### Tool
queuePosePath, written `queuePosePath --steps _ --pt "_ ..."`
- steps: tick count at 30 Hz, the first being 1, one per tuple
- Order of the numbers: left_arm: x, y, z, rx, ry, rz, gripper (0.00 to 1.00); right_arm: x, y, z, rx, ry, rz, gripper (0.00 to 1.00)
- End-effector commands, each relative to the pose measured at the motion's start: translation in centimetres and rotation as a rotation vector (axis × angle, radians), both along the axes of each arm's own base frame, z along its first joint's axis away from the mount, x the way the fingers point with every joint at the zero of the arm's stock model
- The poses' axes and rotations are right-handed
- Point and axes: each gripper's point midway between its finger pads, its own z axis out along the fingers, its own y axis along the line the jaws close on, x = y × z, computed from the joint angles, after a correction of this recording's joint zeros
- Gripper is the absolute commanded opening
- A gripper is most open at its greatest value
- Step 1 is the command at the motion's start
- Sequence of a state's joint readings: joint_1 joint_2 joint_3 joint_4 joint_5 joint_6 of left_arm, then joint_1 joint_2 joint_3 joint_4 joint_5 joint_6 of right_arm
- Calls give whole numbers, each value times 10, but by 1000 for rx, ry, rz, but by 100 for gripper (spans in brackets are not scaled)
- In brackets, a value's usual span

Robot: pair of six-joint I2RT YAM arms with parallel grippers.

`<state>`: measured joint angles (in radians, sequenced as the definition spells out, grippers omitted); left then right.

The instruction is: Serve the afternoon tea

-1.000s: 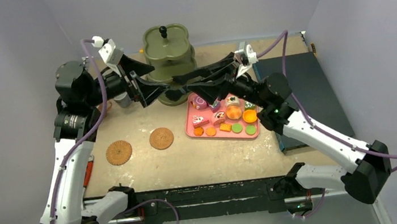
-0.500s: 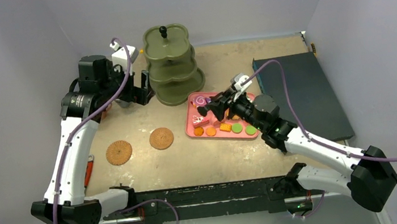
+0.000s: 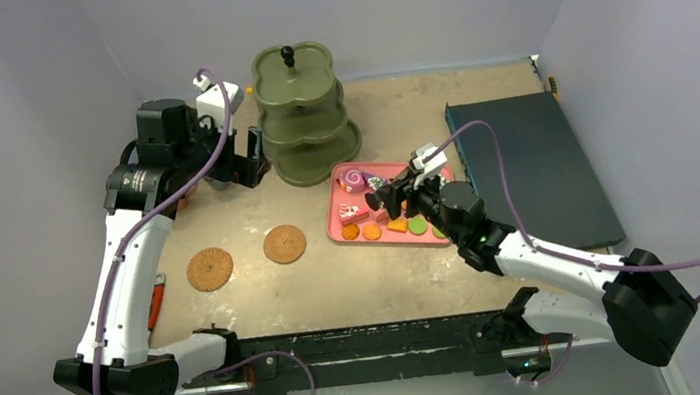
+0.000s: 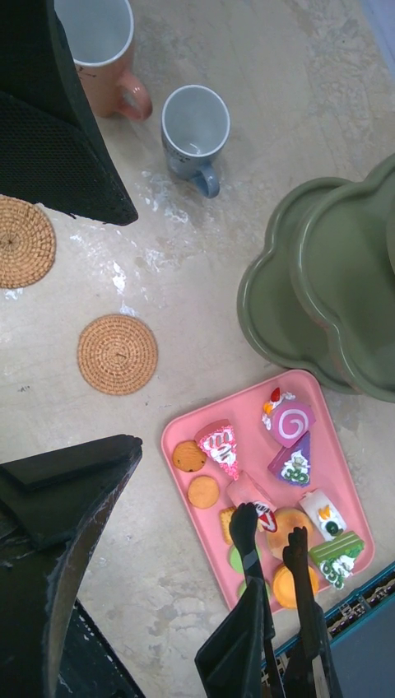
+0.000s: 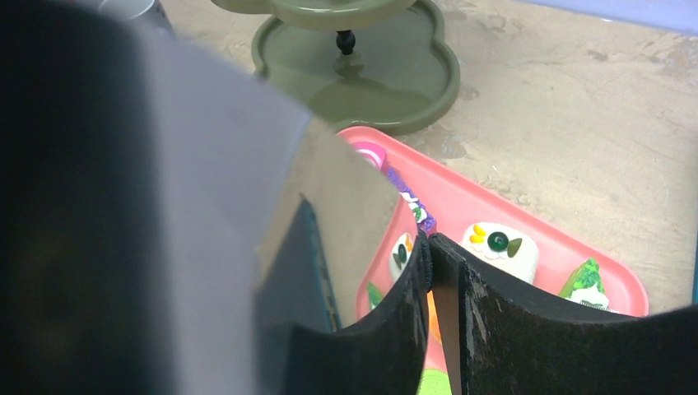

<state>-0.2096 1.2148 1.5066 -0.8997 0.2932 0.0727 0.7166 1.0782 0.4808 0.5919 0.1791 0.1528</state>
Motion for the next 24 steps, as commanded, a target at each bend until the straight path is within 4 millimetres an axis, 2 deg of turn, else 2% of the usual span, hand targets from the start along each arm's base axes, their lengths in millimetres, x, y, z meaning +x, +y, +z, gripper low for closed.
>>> queuePosePath --steps 1,17,21,24 --pt "-1 -3 12 -12 -45 -31 99 7 1 8 25 -58 -39 69" --pt "-2 -7 22 -26 -79 -58 99 9 13 -40 -68 2 -52 69" --pt "-1 -7 23 -25 -85 -59 99 9 15 -45 -79 4 -61 65" --pt "-1 -7 24 -26 -89 -61 99 10 16 -44 -86 1 -67 58"
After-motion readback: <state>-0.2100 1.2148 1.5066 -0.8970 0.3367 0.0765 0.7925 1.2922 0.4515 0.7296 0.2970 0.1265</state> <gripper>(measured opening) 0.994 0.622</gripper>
